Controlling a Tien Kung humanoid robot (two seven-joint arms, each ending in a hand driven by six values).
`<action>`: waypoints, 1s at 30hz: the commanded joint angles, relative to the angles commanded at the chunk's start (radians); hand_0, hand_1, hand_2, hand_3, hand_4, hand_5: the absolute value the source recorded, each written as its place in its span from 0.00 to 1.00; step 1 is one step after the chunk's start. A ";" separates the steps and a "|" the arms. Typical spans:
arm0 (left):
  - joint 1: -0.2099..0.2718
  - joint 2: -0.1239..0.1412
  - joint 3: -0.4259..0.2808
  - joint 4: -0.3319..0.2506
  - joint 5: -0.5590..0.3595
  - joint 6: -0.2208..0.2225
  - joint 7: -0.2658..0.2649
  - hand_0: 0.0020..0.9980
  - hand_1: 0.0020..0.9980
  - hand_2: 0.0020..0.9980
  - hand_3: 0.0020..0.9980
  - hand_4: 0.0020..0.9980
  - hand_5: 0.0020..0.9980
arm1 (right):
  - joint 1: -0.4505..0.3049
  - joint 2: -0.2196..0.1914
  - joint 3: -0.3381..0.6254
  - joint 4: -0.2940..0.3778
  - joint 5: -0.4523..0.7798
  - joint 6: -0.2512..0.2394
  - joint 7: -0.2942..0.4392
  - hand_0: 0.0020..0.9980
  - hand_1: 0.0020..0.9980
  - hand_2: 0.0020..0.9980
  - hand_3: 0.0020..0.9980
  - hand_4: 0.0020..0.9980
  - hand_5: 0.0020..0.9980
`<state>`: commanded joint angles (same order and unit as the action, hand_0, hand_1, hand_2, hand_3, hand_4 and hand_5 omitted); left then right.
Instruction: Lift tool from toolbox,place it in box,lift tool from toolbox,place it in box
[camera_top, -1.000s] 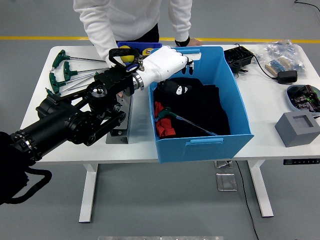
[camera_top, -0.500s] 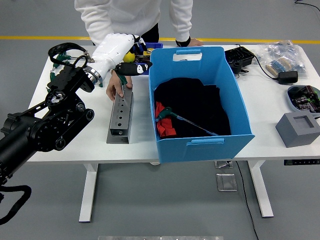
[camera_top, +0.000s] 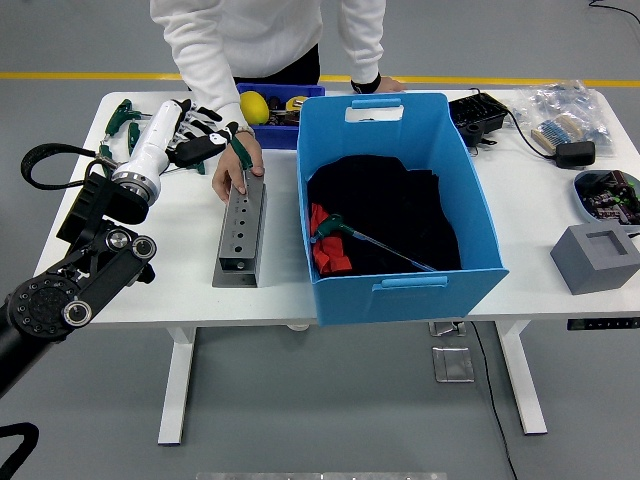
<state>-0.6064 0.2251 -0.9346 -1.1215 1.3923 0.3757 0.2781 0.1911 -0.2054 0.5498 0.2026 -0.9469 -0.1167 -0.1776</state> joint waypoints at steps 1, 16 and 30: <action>0.003 -0.001 0.002 0.001 -0.046 0.005 0.006 0.27 0.38 0.48 0.62 0.74 0.56 | 0.000 0.000 0.000 0.000 -0.001 0.000 0.000 0.66 0.61 0.67 0.54 0.79 0.60; -0.010 -0.015 0.022 0.080 -0.663 -0.038 0.046 0.28 0.42 0.57 0.82 0.73 0.80 | 0.005 0.000 -0.011 0.000 0.017 -0.002 0.002 0.66 0.61 0.67 0.54 0.79 0.60; -0.047 -0.041 0.027 0.178 -0.924 -0.103 0.011 0.28 0.43 0.60 0.85 0.75 0.84 | 0.014 0.001 -0.016 0.003 0.019 -0.003 0.001 0.66 0.60 0.67 0.54 0.78 0.60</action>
<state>-0.6533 0.1838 -0.9078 -0.9432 0.4679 0.2729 0.2886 0.2050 -0.2047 0.5334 0.2053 -0.9274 -0.1198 -0.1762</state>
